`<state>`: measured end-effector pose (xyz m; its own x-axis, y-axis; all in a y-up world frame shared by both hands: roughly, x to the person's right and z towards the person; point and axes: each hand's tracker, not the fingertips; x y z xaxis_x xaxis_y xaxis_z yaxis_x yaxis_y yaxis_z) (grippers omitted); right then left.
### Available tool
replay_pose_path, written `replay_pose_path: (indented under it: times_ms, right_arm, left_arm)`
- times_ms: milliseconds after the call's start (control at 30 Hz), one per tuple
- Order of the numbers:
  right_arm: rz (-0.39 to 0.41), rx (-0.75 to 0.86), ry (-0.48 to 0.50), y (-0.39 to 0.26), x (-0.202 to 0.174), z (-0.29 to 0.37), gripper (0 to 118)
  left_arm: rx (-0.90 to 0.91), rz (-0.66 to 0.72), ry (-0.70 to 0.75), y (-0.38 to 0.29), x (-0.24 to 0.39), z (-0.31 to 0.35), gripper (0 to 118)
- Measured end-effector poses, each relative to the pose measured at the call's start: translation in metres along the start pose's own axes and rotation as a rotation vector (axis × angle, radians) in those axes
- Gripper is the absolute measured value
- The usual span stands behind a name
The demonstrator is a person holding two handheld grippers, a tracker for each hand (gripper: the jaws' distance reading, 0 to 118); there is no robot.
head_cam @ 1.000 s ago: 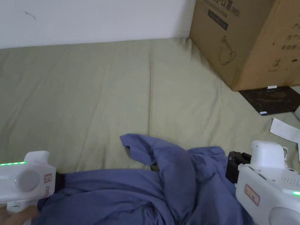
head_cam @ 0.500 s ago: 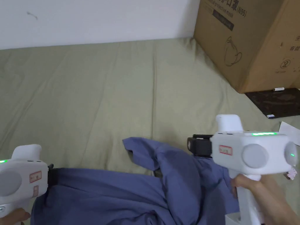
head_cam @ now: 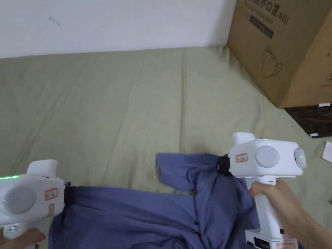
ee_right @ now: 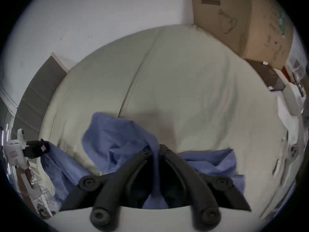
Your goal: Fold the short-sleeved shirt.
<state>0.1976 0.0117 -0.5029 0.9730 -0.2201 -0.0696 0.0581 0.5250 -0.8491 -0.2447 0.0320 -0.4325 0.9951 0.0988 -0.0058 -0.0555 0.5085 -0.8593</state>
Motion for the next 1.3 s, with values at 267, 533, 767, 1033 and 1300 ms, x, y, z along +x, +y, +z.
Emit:
replay_pose_path:
  times_ms: [267, 533, 767, 1033, 1300]
  right_arm:
    - [0.074, 0.2, -0.088, 0.031, 0.007, 0.122, 5]
    - [0.041, 0.469, -0.069, 0.061, 0.001, 0.281, 5]
    - [0.07, 0.596, -0.077, 0.106, -0.039, 0.354, 5]
    - [0.034, 0.674, -0.058, 0.208, -0.074, 0.367, 5]
    - [0.049, 0.729, -0.057, 0.318, -0.094, 0.345, 5]
  left_arm:
    - [0.175, -0.008, 0.066, 0.016, -0.009, 0.091, 3]
    - [0.432, -0.008, 0.057, 0.046, -0.014, 0.222, 3]
    - [0.627, -0.071, 0.151, 0.098, 0.007, 0.311, 3]
    - [0.679, -0.061, 0.209, 0.196, -0.005, 0.334, 3]
    - [0.786, -0.076, 0.279, 0.297, -0.009, 0.322, 3]
